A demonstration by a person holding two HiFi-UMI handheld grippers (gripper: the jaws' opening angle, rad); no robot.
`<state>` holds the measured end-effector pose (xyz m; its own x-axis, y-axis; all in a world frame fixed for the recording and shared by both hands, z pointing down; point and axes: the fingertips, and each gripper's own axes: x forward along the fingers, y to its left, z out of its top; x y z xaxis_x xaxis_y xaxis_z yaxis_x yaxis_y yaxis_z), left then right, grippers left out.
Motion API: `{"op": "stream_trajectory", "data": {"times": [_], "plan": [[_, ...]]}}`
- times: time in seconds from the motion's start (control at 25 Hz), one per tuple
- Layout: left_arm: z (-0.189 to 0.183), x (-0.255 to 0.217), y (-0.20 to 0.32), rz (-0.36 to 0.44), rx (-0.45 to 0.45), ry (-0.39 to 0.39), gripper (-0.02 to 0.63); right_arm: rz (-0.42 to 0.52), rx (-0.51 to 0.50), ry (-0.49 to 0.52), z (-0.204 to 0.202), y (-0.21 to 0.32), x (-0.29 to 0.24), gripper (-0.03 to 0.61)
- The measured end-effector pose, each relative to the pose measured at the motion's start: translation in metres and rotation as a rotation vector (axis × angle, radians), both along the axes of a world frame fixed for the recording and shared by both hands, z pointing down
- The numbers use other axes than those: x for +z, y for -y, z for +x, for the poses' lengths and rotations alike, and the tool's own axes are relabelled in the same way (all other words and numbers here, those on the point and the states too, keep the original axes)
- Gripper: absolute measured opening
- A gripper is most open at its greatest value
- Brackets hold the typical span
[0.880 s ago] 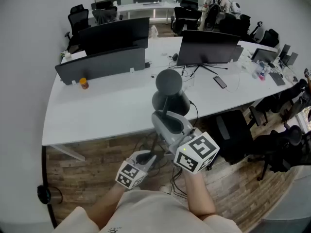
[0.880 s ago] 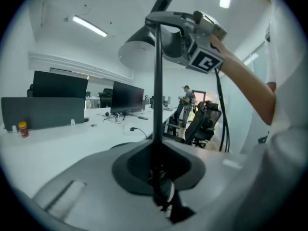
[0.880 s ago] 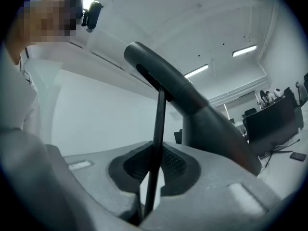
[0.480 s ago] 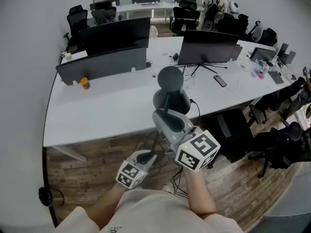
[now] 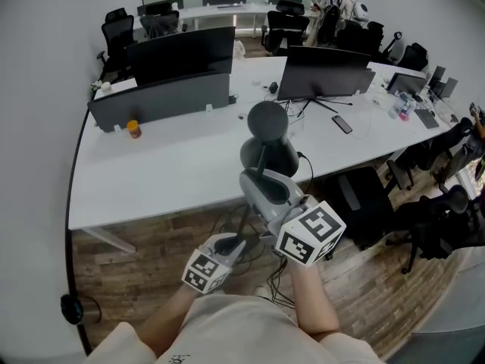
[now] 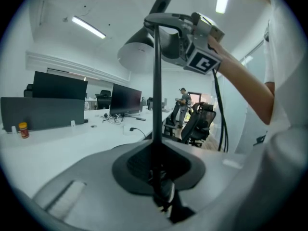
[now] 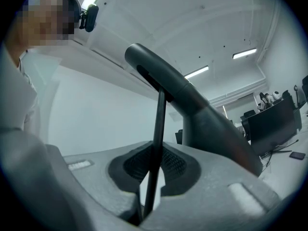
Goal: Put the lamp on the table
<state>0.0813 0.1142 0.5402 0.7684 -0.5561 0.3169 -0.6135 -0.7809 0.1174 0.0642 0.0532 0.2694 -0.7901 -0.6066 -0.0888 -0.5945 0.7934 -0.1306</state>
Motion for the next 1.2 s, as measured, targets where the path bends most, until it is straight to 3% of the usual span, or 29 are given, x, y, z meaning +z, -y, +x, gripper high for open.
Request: {"op": "stream_trajectory", "data": {"times": [1.2], "plan": [[-0.09, -0.005, -0.029, 0.037, 0.006, -0.021, 0.038, 0.018, -0.005, 0.018, -0.09, -0.036, -0.009, 0.026]]}}
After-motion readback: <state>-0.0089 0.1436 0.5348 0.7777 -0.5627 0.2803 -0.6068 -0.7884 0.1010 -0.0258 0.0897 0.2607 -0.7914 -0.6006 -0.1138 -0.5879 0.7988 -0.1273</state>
